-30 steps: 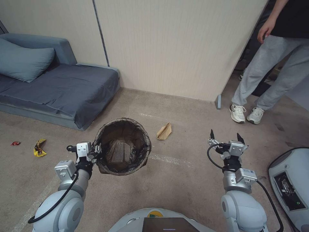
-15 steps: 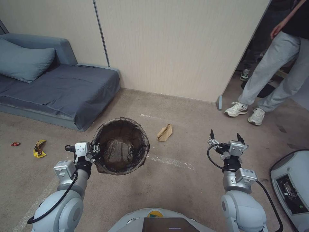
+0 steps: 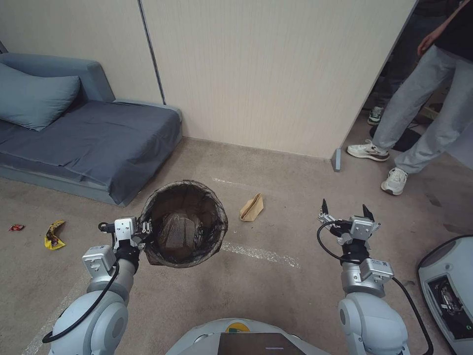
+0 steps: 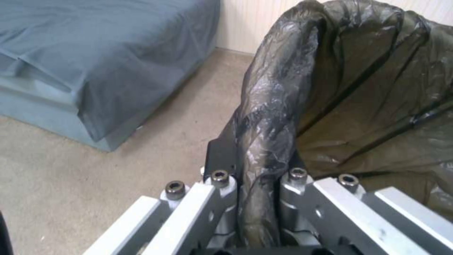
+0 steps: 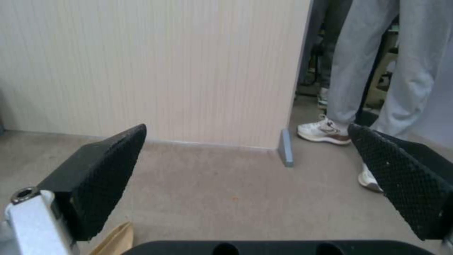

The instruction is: Pick up the trash bin, then pick up the garbage from the floor and place it into the trash bin.

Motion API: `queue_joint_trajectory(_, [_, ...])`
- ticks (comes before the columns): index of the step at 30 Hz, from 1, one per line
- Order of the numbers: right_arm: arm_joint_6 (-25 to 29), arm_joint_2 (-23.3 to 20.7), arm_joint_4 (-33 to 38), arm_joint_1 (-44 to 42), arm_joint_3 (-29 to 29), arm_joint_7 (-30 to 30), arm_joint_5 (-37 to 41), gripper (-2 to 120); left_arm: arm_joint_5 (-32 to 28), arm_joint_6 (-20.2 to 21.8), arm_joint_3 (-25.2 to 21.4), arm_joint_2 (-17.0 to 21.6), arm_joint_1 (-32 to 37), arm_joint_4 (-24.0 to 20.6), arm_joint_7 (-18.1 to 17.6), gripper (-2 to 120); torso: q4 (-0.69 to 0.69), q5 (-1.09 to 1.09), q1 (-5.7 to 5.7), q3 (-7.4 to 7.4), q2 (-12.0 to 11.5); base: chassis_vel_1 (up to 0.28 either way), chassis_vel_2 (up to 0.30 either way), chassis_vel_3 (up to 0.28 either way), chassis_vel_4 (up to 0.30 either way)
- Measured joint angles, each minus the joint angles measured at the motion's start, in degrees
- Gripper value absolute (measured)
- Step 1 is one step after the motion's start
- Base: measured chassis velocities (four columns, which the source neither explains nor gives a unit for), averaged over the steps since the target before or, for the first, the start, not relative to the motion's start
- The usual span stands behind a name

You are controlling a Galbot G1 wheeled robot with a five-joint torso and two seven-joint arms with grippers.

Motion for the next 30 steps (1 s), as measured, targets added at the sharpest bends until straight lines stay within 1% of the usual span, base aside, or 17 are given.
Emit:
queue_joint_trajectory(19, [0.58, 0.0, -0.16, -0.41, -0.16, 0.02, 0.0, 100, 0.5, -0.23, 0.08, -0.24, 0.27, -0.3, 0.02, 5, 0.0, 0.0, 0.0, 0.0, 0.0, -0.071, 0.072, 0.071, -0.07])
queue_joint_trajectory(30, [0.8, 0.0, -0.55, -0.36, -0.17, 0.01, -0.03, 100, 0.52, -0.38, 0.05, -0.36, 0.11, -0.08, 0.02, 5, -0.01, 0.0, 0.0, 0.0, 0.0, -0.101, 0.08, 0.099, -0.084])
